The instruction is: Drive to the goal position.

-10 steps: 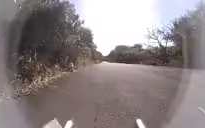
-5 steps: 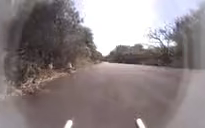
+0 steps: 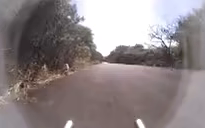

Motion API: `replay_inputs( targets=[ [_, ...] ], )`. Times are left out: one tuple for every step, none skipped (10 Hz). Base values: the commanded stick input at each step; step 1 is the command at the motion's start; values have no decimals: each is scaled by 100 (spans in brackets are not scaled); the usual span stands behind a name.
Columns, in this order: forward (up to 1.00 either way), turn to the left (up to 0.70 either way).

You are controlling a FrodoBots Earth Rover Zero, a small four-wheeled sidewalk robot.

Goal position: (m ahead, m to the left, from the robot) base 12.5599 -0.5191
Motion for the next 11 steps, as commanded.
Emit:
replay_inputs(
  targets=[
    [85,0],
    [85,-1],
    [85,-14],
    [85,-27],
    [85,-34],
    [85,-34],
    [85,-34],
    [85,-34],
    [85,-34],
    [85,0],
    [85,0]
  ],
)
